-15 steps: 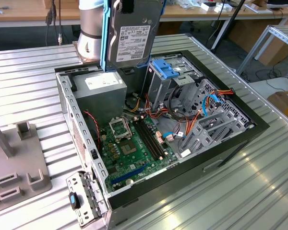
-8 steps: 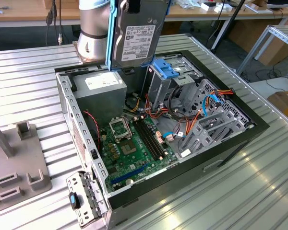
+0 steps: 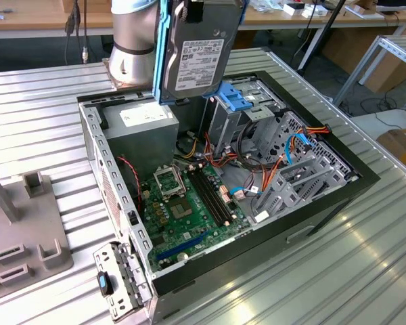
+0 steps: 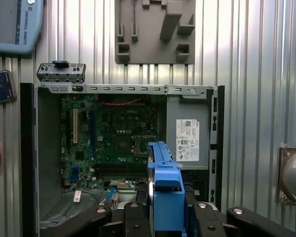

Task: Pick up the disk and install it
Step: 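Pick up the disk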

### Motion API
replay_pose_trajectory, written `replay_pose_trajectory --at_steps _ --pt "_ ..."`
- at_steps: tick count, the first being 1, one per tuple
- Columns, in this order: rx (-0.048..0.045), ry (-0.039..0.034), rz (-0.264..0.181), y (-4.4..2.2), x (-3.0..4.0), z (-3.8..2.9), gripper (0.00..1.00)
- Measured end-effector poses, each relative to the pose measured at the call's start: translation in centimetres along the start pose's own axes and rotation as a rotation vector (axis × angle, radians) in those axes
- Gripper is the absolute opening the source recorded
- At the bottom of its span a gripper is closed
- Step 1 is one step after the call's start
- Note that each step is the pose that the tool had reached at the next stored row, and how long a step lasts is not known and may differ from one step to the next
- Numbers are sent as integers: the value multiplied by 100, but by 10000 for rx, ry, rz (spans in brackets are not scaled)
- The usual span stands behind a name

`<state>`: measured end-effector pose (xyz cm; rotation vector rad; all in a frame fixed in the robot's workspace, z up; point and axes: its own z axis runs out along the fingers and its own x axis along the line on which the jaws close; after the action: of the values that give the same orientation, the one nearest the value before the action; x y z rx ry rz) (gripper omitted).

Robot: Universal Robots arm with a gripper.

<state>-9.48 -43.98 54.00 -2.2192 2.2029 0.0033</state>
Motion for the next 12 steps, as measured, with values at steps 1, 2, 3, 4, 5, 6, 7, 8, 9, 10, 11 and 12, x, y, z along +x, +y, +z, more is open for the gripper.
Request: replay_pose_trajectory --at_steps 1,2,3,4,5,6,7,8,9,10,11,12 --pt "0 0 1 0 29 0 37" --pt "0 -1 0 0 47 0 37" --pt "-1 0 0 -1 87 0 37" --pt "0 0 1 -1 119 0 37" --pt "0 -1 1 -1 154 0 37" --pt "0 0 1 0 171 0 37" --pt "0 0 2 -1 172 0 37" --pt "0 0 1 -1 174 0 37" --pt "0 0 1 -1 175 -1 37" --pt "0 0 0 -1 175 0 37" --pt "0 0 0 -1 176 0 37" --pt "0 0 1 -1 176 0 37"
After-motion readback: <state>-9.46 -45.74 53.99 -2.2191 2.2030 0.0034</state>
